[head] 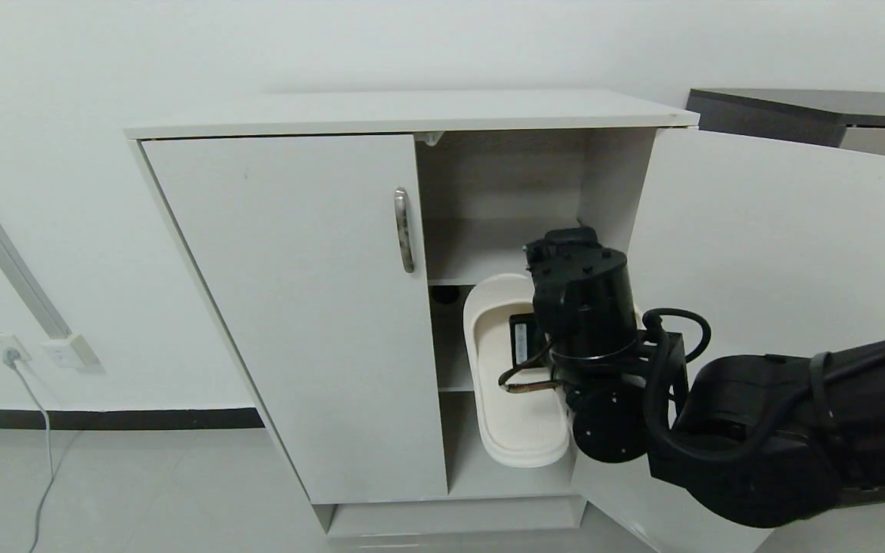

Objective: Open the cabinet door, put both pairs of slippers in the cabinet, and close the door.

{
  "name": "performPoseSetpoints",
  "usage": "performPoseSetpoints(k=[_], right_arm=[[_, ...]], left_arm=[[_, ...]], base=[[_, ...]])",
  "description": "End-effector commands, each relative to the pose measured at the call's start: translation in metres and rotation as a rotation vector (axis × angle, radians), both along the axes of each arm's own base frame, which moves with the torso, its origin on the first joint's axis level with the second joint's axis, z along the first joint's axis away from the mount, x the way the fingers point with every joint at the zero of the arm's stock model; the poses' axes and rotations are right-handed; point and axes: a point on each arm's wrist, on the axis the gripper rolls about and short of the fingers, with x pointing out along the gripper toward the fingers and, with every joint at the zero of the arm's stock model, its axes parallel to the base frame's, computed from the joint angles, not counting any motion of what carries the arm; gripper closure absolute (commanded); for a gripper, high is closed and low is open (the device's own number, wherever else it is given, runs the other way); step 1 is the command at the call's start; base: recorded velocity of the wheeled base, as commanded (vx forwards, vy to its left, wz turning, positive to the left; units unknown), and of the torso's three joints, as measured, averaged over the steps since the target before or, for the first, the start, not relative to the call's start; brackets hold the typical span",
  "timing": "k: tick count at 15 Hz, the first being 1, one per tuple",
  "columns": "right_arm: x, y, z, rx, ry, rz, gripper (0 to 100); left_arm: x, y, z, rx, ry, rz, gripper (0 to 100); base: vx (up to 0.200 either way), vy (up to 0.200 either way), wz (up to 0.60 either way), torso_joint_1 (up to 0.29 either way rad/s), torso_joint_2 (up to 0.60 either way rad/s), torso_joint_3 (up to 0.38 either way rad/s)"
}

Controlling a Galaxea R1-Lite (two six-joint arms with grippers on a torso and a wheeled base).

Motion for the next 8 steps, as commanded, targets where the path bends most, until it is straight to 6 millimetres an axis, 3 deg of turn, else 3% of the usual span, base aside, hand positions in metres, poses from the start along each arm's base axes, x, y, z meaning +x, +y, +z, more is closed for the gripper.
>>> performPoseSetpoints(k=[1,4,8], right_arm=[[0.006,0.005,0.010,0.008,-0.025,-0.005,100],[0.019,0.007,0.000,-0.012,-0.014,-0.017,100],[0.021,0.008,-0.004,-0.014,-0.008,-0.012,100]], left_arm=[[0.000,0.000,0.000,-0.002,0.000,-0.001,100],[0.000,0.000,0.000,-0.006,0.000,0.003,100],[0.000,0.000,0.000,-0.005,0.000,0.003,100]], base=[[0.000,0.000,0.00,0.000,0.00,0.000],[0.000,0.000,0.00,0.000,0.00,0.000],[0.000,0.000,0.00,0.000,0.00,0.000]])
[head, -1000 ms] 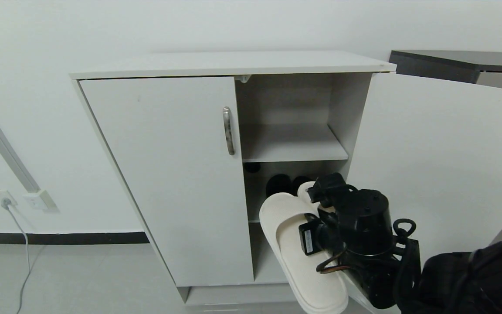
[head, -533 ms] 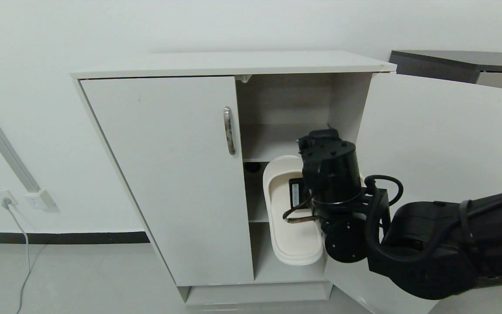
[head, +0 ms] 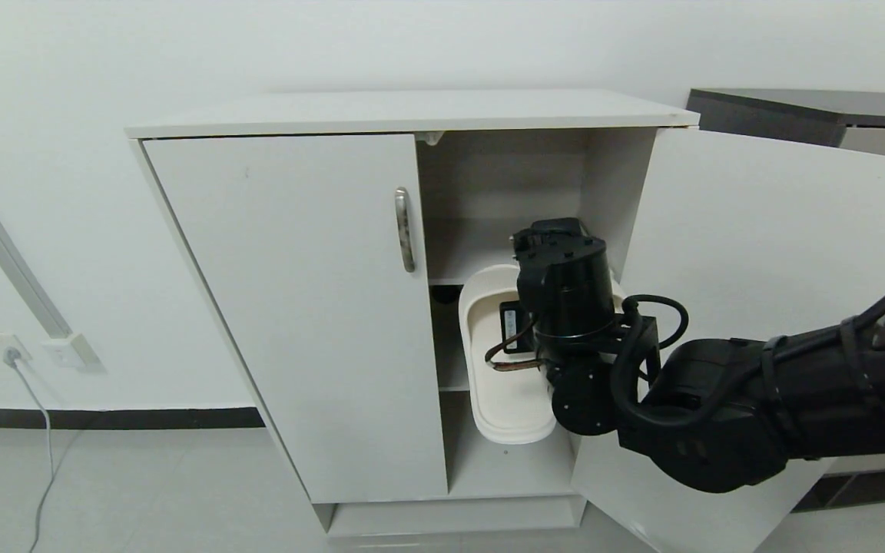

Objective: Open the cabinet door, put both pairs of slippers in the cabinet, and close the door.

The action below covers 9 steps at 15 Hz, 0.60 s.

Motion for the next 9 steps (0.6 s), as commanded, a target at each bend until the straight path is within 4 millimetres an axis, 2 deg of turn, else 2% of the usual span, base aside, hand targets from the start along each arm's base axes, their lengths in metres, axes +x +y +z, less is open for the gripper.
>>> performPoseSetpoints(k=[1,4,9], right_arm=[[0.0013,0.0001,-0.0021,-0.004,0.002,-0.005,100],[0.0011,-0.0001,-0.0031,-0.009,0.005,-0.005,100],[0.0004,-0.0010,-0.0021,-0.009,0.004,-0.004,100]], left_arm=[[0.0001,0.0000,0.0000,0.000,0.001,0.001,100],[0.0001,-0.0001,-0.0002,0.001,0.003,0.000,100],[0.0001,-0.0001,-0.0002,0.001,0.003,0.000,100]], base=[[0.000,0.000,0.00,0.000,0.00,0.000],[0.000,0.000,0.00,0.000,0.00,0.000],[0.200,0.000,0.00,0.001,0.00,0.004]])
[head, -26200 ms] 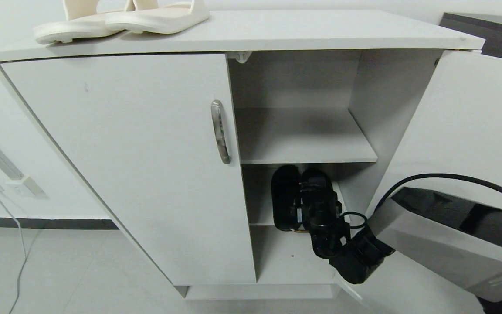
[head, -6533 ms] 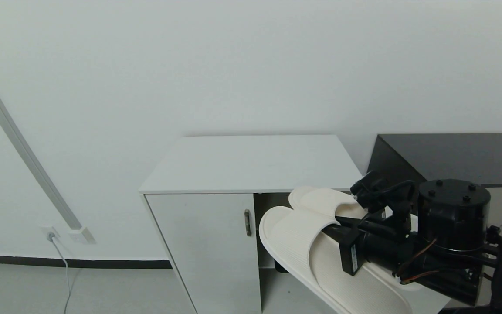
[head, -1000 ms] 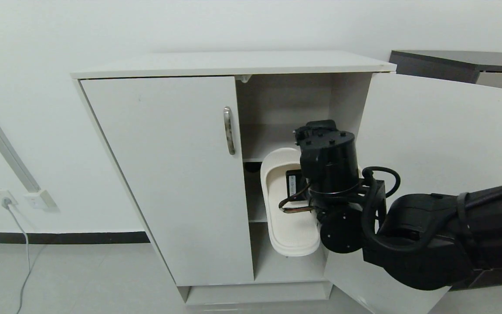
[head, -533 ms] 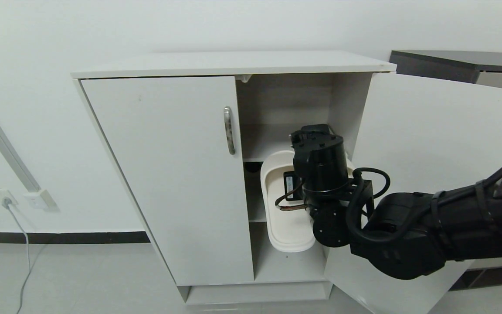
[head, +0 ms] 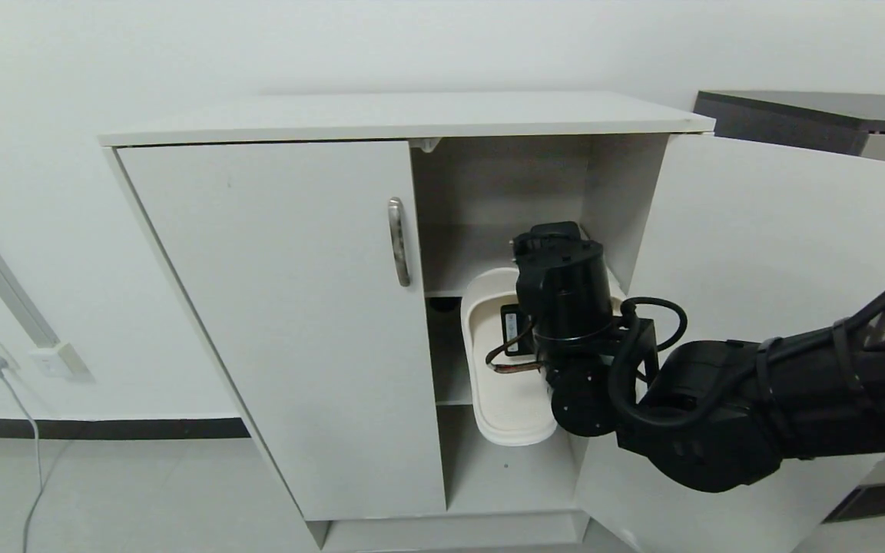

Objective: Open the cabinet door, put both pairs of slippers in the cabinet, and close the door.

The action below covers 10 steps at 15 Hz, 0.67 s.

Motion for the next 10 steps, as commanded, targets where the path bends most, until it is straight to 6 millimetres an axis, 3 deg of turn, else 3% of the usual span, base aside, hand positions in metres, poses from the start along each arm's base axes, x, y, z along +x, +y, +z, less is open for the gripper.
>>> performPoseSetpoints(k=[1,6,10], right_arm=[[-0.001,0.000,0.001,0.003,-0.003,0.002,100],[-0.001,0.000,0.001,0.002,-0.002,0.002,100],[0.018,-0.003,0.004,0.025,-0.004,0.017,100]], left_arm=[[0.000,0.000,0.000,0.000,0.001,0.001,100],[0.000,0.000,0.000,0.000,-0.001,0.001,100],[0.000,0.000,0.000,0.000,-0.001,0.001,100]], base=[[0.200,0.000,0.00,0.002,0.00,-0.002],[0.200,0.000,0.00,0.004,0.00,0.003],[0.000,0.000,0.00,0.000,0.00,0.000]])
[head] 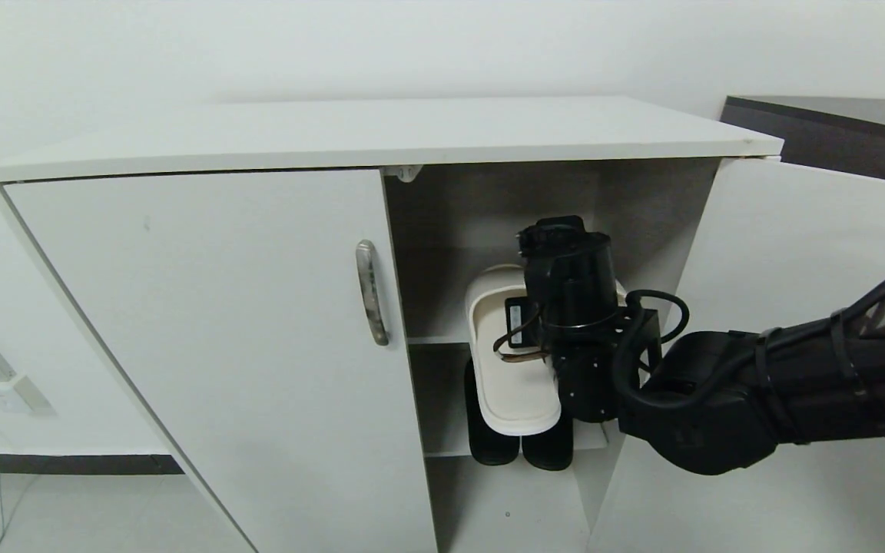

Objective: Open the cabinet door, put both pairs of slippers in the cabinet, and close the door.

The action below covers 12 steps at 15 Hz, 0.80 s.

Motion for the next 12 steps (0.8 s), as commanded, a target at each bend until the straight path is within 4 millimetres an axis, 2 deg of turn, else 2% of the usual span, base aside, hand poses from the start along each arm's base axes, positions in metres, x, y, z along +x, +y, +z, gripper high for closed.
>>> performPoseSetpoints(k=[1,4,8,10,12], right_arm=[[0.019,-0.001,0.003,0.017,-0.015,-0.022,100],[0.038,-0.005,0.014,0.008,0.022,0.024,100],[0.065,-0.001,0.024,0.026,0.012,-0.006,100],[0.081,0.001,0.020,0.029,0.013,-0.019,100],[0.086,0.001,0.018,0.031,0.012,-0.022,100]], left_arm=[[0.000,0.000,0.000,-0.001,0.002,0.000,100],[0.000,0.000,0.000,-0.001,0.002,0.000,100],[0.000,0.000,0.000,-0.001,0.002,0.000,100],[0.000,0.000,0.000,-0.001,0.002,0.000,100],[0.000,0.000,0.000,-0.001,0.002,0.000,100]], base=[[0.000,0.000,0.00,0.000,0.00,0.000],[0.000,0.000,0.00,0.000,0.00,0.000],[0.000,0.000,0.00,0.000,0.00,0.000],[0.000,0.000,0.00,0.000,0.00,0.000],[0.000,0.000,0.00,0.000,0.00,0.000]])
